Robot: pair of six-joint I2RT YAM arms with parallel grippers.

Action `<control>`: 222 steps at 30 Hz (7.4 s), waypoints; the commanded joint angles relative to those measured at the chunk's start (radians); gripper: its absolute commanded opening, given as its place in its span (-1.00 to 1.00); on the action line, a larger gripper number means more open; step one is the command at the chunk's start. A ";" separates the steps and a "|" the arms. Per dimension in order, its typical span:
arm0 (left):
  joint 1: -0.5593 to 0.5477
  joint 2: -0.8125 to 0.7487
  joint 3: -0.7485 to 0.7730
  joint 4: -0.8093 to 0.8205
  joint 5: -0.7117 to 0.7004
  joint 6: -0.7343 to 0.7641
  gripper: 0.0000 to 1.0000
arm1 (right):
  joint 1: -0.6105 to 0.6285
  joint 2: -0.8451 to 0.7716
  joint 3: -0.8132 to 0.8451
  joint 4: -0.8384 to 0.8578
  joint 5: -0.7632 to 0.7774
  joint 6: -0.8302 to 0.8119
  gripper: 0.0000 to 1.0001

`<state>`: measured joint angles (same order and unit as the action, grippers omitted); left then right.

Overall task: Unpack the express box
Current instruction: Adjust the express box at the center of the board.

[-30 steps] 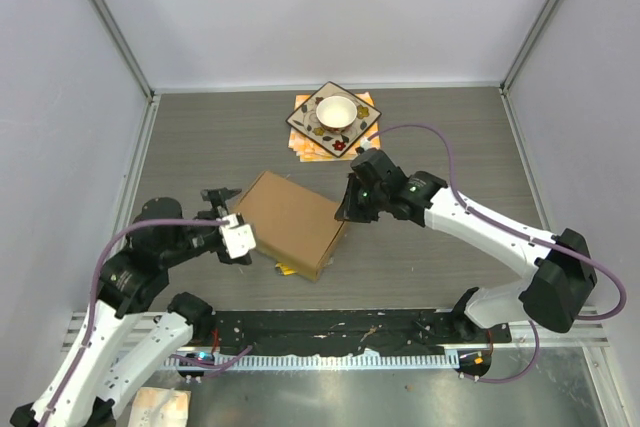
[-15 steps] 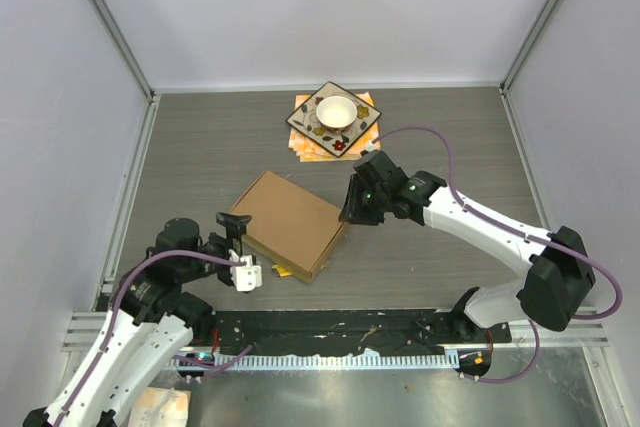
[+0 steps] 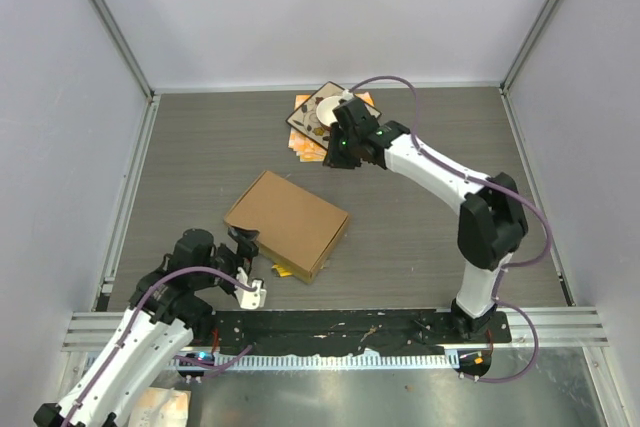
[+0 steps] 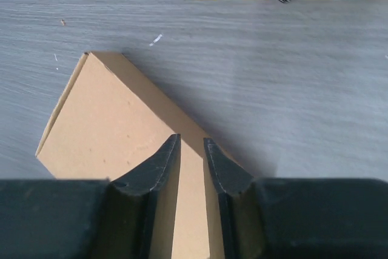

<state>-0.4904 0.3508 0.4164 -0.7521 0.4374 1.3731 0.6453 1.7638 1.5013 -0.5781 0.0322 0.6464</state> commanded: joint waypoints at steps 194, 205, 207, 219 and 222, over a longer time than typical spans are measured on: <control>0.012 0.407 0.423 0.260 -0.344 -0.852 1.00 | 0.616 -0.514 -0.756 0.434 0.660 -0.223 -0.45; 0.012 0.389 0.430 0.235 -0.342 -0.856 0.99 | 0.527 -0.486 -0.783 0.503 0.638 -0.277 -0.39; 0.012 0.387 0.430 0.234 -0.342 -0.856 1.00 | 0.518 -0.501 -0.796 0.503 0.637 -0.283 -0.36; 0.012 0.384 0.450 0.223 -0.347 -0.876 1.00 | 0.605 -0.702 -0.848 0.351 0.577 -0.157 -0.02; 0.012 0.384 0.476 0.203 -0.344 -0.902 1.00 | 0.767 -0.682 -0.851 0.360 0.655 -0.100 -0.02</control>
<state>-0.4839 0.7437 0.8391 -0.5373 0.0761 0.5140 1.2644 1.0767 0.6579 -0.2192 0.6357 0.4576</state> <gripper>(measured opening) 0.996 0.488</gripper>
